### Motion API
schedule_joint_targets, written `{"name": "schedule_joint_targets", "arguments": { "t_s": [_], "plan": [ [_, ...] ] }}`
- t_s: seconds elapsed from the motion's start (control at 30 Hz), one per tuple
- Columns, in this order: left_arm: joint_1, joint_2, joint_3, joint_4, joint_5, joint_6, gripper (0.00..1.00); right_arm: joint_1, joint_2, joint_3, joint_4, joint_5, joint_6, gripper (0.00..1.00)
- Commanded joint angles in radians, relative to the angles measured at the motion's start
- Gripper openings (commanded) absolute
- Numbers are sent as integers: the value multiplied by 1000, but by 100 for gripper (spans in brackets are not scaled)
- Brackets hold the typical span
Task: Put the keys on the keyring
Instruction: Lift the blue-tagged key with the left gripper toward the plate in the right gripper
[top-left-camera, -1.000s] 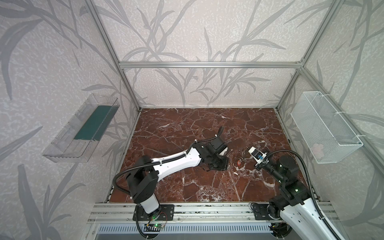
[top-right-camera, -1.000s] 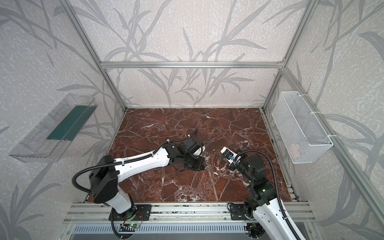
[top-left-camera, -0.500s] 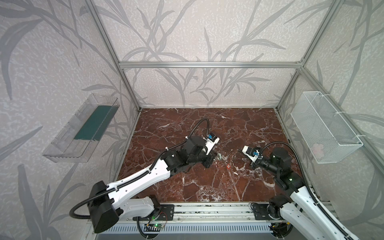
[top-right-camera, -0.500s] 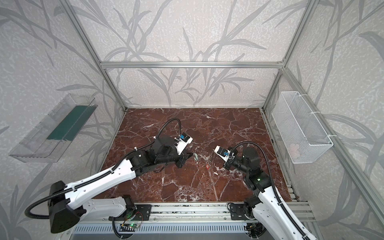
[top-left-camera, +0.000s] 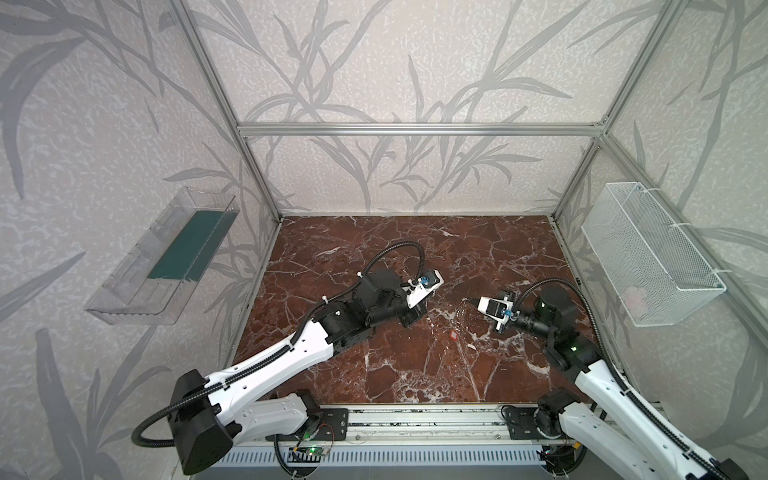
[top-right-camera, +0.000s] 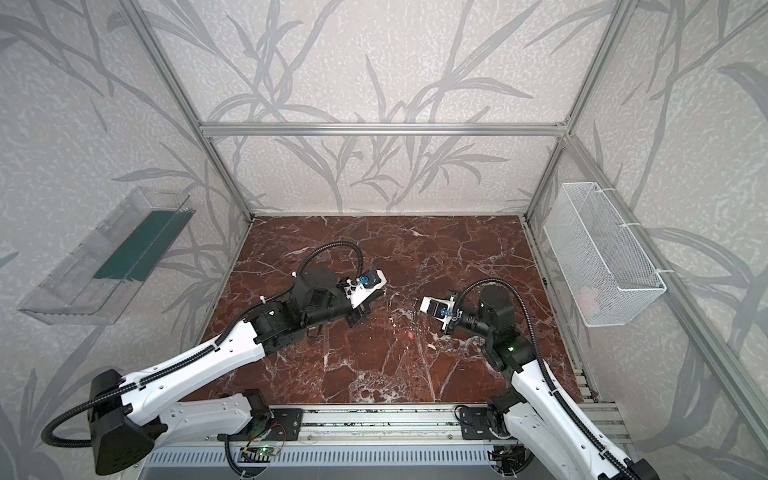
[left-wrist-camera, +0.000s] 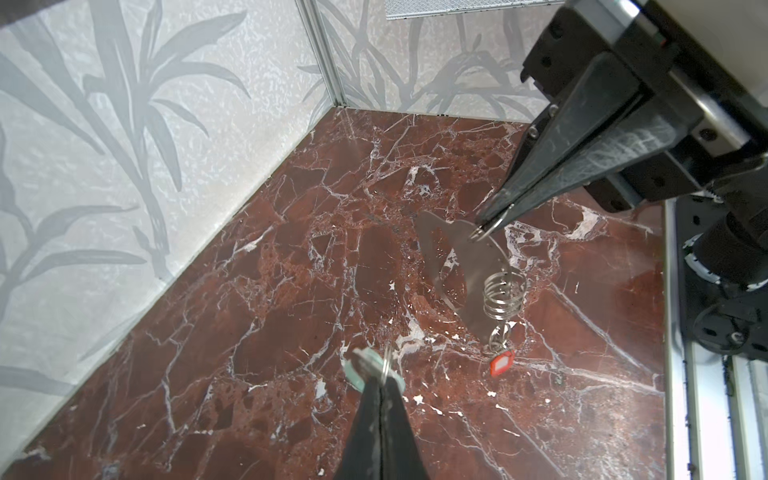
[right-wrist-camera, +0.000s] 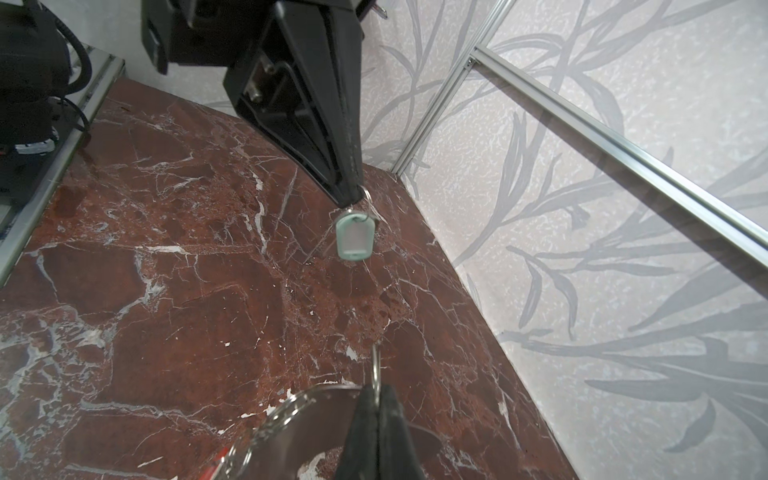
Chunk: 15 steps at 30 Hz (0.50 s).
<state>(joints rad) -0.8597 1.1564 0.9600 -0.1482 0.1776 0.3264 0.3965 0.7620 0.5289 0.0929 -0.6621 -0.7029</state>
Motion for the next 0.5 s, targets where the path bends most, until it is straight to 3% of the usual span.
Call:
{"name": "schedule_joint_targets", "arguments": {
  "t_s": [0.0,0.47],
  "plan": [
    [10,12,16,56,45,140,0,19,5,46,39,-41,-63,0],
    [16,40,4,150,97,325,0,20,97,95,79,-202,40,0]
  ]
}}
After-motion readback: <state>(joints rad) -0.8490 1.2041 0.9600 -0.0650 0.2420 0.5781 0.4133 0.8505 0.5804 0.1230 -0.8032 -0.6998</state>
